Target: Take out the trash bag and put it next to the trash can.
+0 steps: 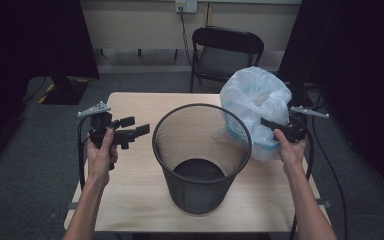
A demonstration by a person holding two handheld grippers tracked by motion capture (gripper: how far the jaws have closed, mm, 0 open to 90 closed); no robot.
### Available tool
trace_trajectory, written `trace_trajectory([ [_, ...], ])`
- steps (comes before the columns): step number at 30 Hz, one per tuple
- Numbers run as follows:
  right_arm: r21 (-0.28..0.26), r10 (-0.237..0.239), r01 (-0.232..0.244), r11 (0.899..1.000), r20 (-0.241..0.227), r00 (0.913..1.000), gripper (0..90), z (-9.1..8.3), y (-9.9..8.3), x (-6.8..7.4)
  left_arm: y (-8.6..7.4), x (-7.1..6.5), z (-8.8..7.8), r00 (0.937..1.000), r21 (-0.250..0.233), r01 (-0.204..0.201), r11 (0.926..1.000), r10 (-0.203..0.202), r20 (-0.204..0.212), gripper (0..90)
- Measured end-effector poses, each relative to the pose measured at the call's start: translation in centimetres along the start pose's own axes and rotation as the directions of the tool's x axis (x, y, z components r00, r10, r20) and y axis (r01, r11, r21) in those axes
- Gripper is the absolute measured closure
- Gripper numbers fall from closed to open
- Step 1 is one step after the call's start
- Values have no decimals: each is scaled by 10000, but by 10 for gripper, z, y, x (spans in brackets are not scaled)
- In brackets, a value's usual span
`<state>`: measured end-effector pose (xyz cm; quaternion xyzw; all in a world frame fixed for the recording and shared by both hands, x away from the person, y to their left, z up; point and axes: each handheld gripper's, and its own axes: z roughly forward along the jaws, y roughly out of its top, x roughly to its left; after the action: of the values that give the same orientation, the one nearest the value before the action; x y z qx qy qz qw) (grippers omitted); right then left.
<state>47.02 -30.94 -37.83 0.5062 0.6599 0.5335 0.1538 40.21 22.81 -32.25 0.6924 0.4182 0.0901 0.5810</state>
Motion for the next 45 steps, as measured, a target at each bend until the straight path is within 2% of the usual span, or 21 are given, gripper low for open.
trace_trajectory([
  [3, -5, 65, -65, 10000, 73, 10000, 846, 0, -7, -4, -8, 3, 2, 9999, 210, -90, 9997, 88, 86, 181],
  [5, 27, 90, -90, 10000, 93, 9999, 846, 0, -10, -5, -11, 3, 3, 9999, 350, -131, 9993, 134, -81, 182],
  [8, 226, 67, -72, 9997, 228, 9997, 845, 4, -22, -9, -23, 7, 9, 9959, 827, -411, 9957, 475, -766, 184],
  [10, 409, -89, 72, 9991, 433, 9990, 843, 7, -29, -10, -29, 10, 12, 9939, 999, -434, 9940, 531, -966, 178],
  [15, 592, -45, 20, 9982, 427, 9991, 836, 12, -45, -11, -44, 13, 19, 9912, 1358, -486, 9895, 646, -1159, 177],
  [16, 643, -39, 15, 9979, 373, 9993, 834, 13, -48, -11, -48, 13, 20, 9885, 1477, -609, 9871, 802, -1284, 177],
  [18, 721, -85, 63, 9974, 309, 9995, 822, 14, -55, -8, -57, 11, 22, 9765, 1788, -1009, 9787, 1318, -1707, 177],
  [23, 708, 0, -18, 9975, 265, 9996, 765, 15, -63, -6, -78, 19, 27, 9694, 2247, -1003, 9692, 1461, -1974, 176],
  [26, 846, 4, -32, 9964, 326, 9995, 672, 18, -67, -5, -86, 23, 29, 9648, 2530, -872, 9635, 1449, -2195, 173],
  [28, 983, 9, -44, 9951, 351, 9994, 621, 22, -70, -6, -99, 27, 33, 9485, 3007, -951, 9490, 1781, -2618, 170],
  [29, 1016, 82, -124, 9948, 411, 9991, 605, 24, -71, -7, -103, 28, 34, 9460, 3002, -818, 9504, 1688, -2767, 170],
  [32, 1096, 205, -266, 9936, 571, 9982, 617, 28, -72, -10, -115, 33, 35, 9509, 3069, -464, 9506, 1361, -2778, 170],
  [33, 1102, 243, -318, 9934, 685, 9974, 621, 30, -72, -12, -120, 34, 36, 9462, 3175, -488, 9470, 1456, -2888, 170],
  [34, 1100, 275, -358, 9933, 760, 9967, 621, 31, -71, -14, -124, 34, 36, 9421, 3432, -545, 9377, 1622, -2935, 170],
  [39, 1202, 325, -465, 9917, 1158, 9927, 610, 40, -64, -20, -139, 35, 37, 9405, 3667, -464, 9292, 1643, -2973, 170],
  [40, 1181, 310, -463, 9919, 1282, 9913, 604, 42, -61, -20, -146, 35, 40, 9414, 4002, -498, 9151, 1768, -2873, 170],
  [41, 1134, 261, -422, 9927, 1398, 9898, 601, 44, -59, -21, -146, 35, 40, 9414, 4002, -498, 9151, 1768, -2873, 170],
  [42, 1090, 248, -409, 9932, 1450, 9891, 597, 46, -56, -22, -151, 36, 41, 9416, 4252, -577, 9033, 1908, -2776, 170],
  [43, 1048, 305, -462, 9934, 1467, 9887, 587, 49, -54, -22, -153, 35, 42, 9415, 4185, -493, 9069, 1821, -2837, 170],
  [44, 990, 365, -515, 9938, 1477, 9884, 582, 51, -51, -24, -154, 36, 42, 9372, 4291, -558, 9015, 1955, -2889, 170],
  [45, 961, 442, -587, 9936, 1468, 9882, 577, 54, -49, -24, -155, 37, 43, 9400, 4327, -510, 9001, 1896, -2836, 170],
])
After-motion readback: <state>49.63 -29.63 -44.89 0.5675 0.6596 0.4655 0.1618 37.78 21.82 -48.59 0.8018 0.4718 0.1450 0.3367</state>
